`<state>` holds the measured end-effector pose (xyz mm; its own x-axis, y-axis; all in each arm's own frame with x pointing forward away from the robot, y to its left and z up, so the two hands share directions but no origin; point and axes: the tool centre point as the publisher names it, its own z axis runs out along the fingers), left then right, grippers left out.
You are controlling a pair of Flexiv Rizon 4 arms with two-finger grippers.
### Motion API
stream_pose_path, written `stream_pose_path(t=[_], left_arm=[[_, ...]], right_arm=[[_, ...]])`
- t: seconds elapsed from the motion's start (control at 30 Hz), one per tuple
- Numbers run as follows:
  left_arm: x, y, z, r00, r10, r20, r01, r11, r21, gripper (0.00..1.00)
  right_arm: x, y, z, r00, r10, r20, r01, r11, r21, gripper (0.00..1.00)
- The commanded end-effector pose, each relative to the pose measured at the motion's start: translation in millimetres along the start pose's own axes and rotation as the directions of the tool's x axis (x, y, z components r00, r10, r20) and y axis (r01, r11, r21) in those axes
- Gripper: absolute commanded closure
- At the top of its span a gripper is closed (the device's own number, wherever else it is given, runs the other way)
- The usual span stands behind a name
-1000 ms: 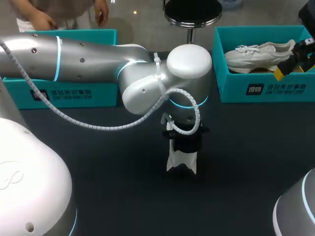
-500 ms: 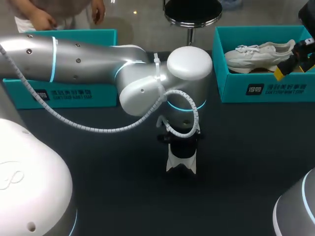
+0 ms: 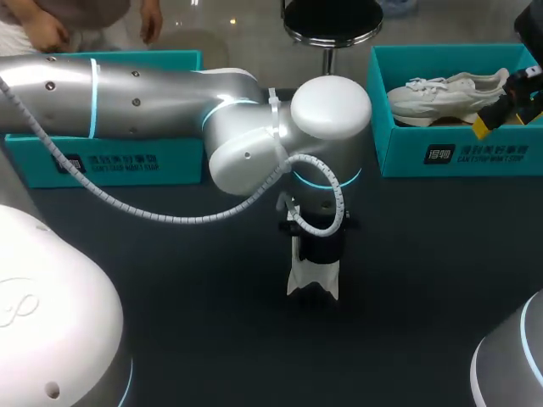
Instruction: Take the shoe out of the shoebox, open the shoe tongue, remove and reinsert the insole, then place the shoe into the shoebox
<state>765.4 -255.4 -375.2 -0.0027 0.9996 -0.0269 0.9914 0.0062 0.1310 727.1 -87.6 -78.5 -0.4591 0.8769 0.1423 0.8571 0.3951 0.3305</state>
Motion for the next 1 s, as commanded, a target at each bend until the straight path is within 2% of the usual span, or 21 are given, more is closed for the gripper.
stream_pose_path(t=[0.03, 0.2, 0.43, 0.67, 0.97, 1.0], left_arm=[[7.4, 8.8, -12.9, 1.000, -0.002, 0.001, 0.002, 1.000, -0.021, 1.00], [7.9, 24.3, -17.2, 1.000, -0.014, 0.005, 0.015, 0.995, -0.095, 1.00], [2.6, 40.1, -17.3, 0.998, -0.057, 0.027, 0.060, 0.988, -0.139, 1.00], [3.5, 39.4, -9.9, 0.997, -0.078, 0.020, 0.079, 0.990, -0.113, 1.00], [2.9, 41.7, -5.7, 0.997, -0.079, 0.013, 0.080, 0.987, -0.143, 1.00], [2.9, 41.7, -5.7, 0.997, -0.078, 0.013, 0.079, 0.986, -0.143, 0.91]], right_arm=[[-0.8, 2.2, 0.6, 1.000, 0.000, -0.001, 0.000, 1.000, 0.005, 0.00], [-0.8, 2.2, 0.6, 1.000, 0.000, -0.001, 0.000, 1.000, 0.005, 0.00], [-0.8, 2.2, 0.6, 1.000, 0.000, -0.001, 0.000, 1.000, 0.005, 0.00], [-0.8, 2.2, 0.6, 1.000, 0.000, -0.001, 0.000, 1.000, 0.005, 0.00], [-0.8, 2.2, 0.6, 1.000, 0.000, -0.001, 0.000, 1.000, 0.005, 0.00], [-0.8, 2.2, 0.6, 1.000, 0.000, -0.001, 0.000, 1.000, 0.005, 0.00]])
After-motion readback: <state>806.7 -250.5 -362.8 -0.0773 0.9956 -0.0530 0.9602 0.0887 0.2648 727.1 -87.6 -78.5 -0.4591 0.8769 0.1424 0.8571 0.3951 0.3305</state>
